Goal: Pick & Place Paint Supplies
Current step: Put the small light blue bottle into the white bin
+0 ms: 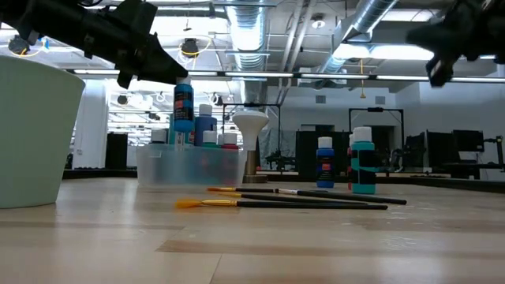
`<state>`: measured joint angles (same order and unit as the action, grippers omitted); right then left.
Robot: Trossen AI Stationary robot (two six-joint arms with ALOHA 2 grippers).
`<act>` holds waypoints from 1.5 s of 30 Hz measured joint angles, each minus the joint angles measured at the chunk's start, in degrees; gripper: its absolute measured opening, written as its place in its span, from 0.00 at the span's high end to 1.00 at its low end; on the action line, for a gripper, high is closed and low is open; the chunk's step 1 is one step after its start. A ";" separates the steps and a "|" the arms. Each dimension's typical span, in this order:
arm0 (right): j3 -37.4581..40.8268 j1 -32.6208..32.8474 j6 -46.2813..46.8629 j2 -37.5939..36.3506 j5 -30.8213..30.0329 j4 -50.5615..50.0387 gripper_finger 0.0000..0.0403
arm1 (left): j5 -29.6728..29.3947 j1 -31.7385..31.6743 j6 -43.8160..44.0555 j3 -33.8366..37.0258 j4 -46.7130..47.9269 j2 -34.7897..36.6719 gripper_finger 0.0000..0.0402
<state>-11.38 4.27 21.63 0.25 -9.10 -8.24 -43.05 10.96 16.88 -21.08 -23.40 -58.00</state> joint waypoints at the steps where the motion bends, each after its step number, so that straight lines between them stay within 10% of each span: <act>1: 0.93 -0.04 1.67 0.00 -0.30 0.20 0.99 | -0.04 -0.01 -0.16 0.00 0.01 0.00 1.00; 20: 3.87 -0.70 11.50 0.07 -1.49 -2.23 0.99 | -0.60 -1.04 -3.13 3.39 -0.97 -0.34 1.00; 45: 3.87 -0.70 11.43 0.09 -1.47 -2.24 0.98 | 2.75 -6.19 -9.18 3.34 -17.76 -18.31 1.00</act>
<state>-7.51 3.57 33.06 0.34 -10.57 -10.48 -40.29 4.77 7.70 -17.74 -41.16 -76.31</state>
